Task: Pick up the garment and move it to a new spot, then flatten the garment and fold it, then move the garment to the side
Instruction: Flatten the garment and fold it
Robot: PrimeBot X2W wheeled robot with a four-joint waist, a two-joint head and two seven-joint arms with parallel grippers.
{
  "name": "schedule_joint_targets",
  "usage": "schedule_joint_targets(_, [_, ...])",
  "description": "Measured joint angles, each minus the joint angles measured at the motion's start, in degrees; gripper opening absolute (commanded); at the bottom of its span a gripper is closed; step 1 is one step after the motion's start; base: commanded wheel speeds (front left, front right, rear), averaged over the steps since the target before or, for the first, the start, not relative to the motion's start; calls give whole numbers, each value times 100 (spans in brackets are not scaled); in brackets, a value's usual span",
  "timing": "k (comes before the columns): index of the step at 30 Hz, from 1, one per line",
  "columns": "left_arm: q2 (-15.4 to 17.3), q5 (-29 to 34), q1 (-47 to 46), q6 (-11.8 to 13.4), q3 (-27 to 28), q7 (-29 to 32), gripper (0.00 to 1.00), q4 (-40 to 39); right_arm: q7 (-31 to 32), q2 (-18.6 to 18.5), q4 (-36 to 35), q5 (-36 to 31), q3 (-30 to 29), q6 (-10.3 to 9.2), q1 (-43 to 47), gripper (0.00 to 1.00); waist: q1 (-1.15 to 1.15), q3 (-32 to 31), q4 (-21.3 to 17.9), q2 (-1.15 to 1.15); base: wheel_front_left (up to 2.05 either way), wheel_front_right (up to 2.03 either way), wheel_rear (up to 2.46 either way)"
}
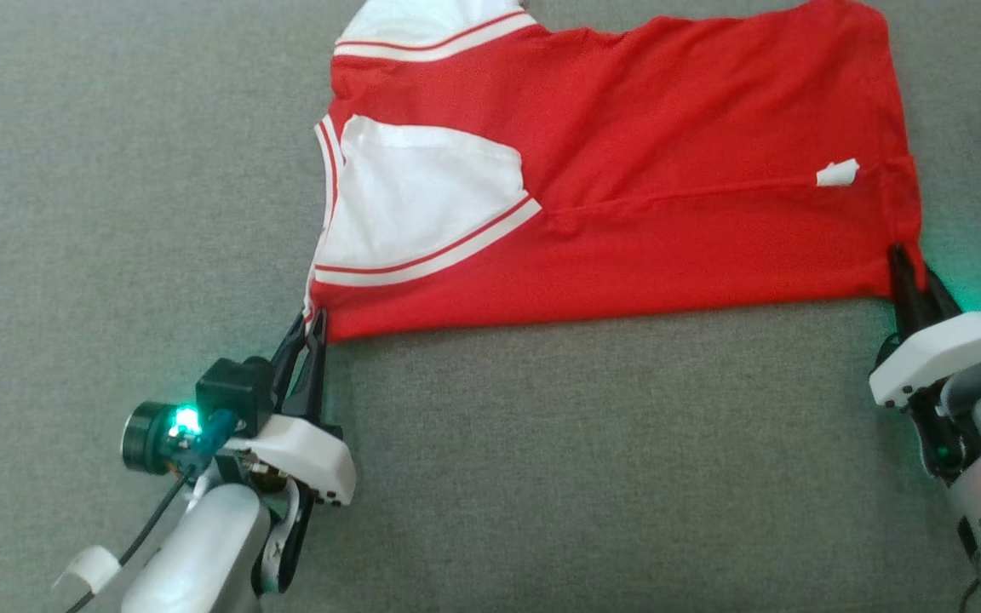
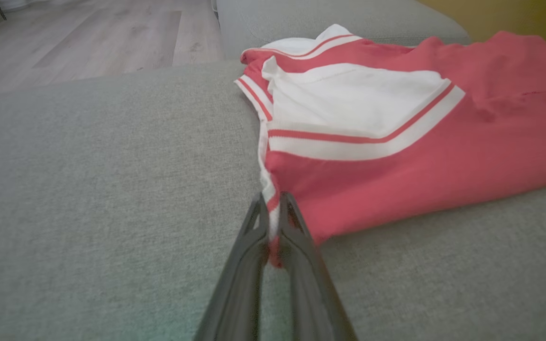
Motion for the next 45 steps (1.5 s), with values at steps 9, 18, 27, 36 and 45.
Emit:
schedule_joint_targets(9, [144, -9, 424, 7, -145, -59, 0, -213, 79, -281, -157, 552, 307, 1, 495, 0, -1, -418, 33, 0, 0, 0, 0])
schedule_joint_targets(18, [456, -10, 1662, 124, -417, 145, 0, -968, 78, -711, -654, 793, 552, 1, 1519, 0, -1, -916, -16, 0, 0, 0, 0])
schedule_joint_targets(27, [581, -62, 2017, 286, -510, 296, 0, -1373, 81, -751, -921, 797, 405, 1, 2056, 100, 0, -1019, -8, 0, 0, 0, 0])
schedule_joint_targets(36, [740, -1, 1853, 299, -487, 383, 100, -1477, 78, -743, -1273, 611, -7, 1, 2056, 100, 0, -926, -173, 0, 0, 0, 0])
schedule_joint_targets(45, [1336, 244, -57, -202, -165, 1157, 100, -1873, 91, -608, -2107, 191, -187, 1, 1960, 100, 1, -506, -534, 0, 0, 0, 0])
